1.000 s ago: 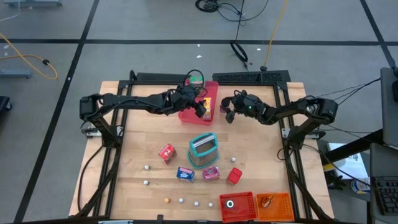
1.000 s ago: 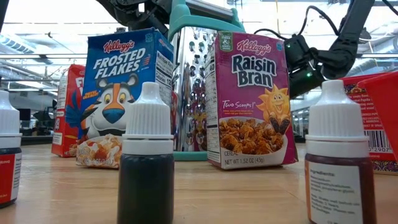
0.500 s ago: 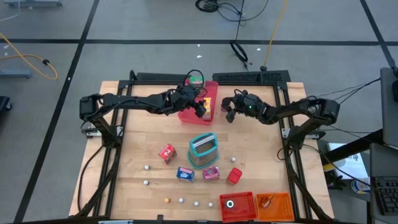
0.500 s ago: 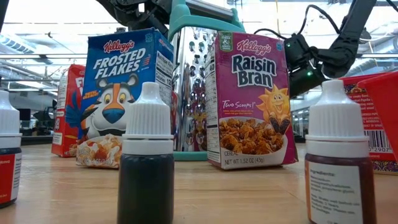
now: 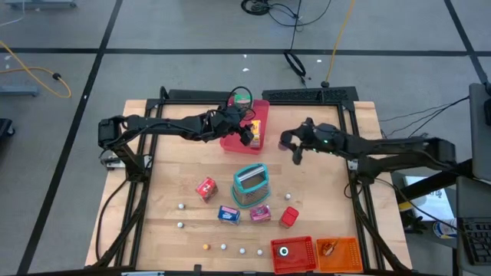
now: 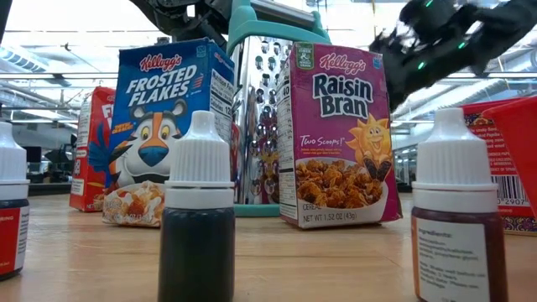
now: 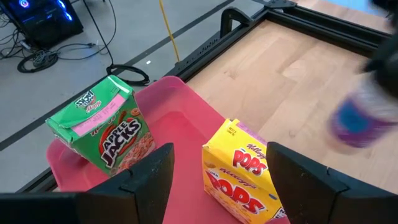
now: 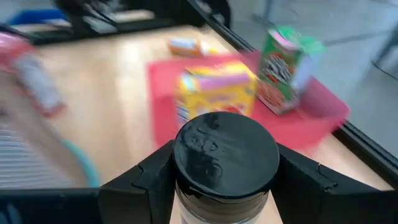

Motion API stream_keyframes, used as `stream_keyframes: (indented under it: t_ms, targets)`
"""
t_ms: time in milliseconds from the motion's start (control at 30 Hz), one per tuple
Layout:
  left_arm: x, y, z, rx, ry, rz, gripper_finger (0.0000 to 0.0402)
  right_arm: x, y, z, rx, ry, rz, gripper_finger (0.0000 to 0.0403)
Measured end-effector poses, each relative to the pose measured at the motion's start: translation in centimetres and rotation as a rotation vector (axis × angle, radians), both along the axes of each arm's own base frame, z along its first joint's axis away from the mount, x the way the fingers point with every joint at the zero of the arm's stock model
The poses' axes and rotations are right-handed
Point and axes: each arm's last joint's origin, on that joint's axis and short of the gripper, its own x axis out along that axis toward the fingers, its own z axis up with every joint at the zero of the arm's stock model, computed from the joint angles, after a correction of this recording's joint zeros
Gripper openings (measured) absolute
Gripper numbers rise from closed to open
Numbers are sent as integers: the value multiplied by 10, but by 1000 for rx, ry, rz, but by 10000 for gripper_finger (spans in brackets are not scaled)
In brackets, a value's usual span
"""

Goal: Pick & Place Kitchen Items
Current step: Put the purple seasoning bottle into the orange bin

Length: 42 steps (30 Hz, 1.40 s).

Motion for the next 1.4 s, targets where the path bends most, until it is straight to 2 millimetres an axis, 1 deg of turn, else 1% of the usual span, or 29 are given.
stream_keyframes:
  t_ms: [200,467,700,967,1233,1400]
  targets:
    - [0,0,0,-1,0,1,257,-23,34,26,21,-93,132,199]
    - [0,0,0,-4,-2,3,257,-48,76,41,82,-150,364,199]
    - [0,0,0,-5,-4,4,257,-60,110,44,130,-162,579,199]
    - [0,0,0,-7,-6,6,257,-77,145,44,104,-165,713,199]
    - [0,0,0,-21,-17,17,257,-99,172,45,64,-186,756,199]
    - [0,0,0,-23,-19,18,257,-113,192,41,30,-180,812,199]
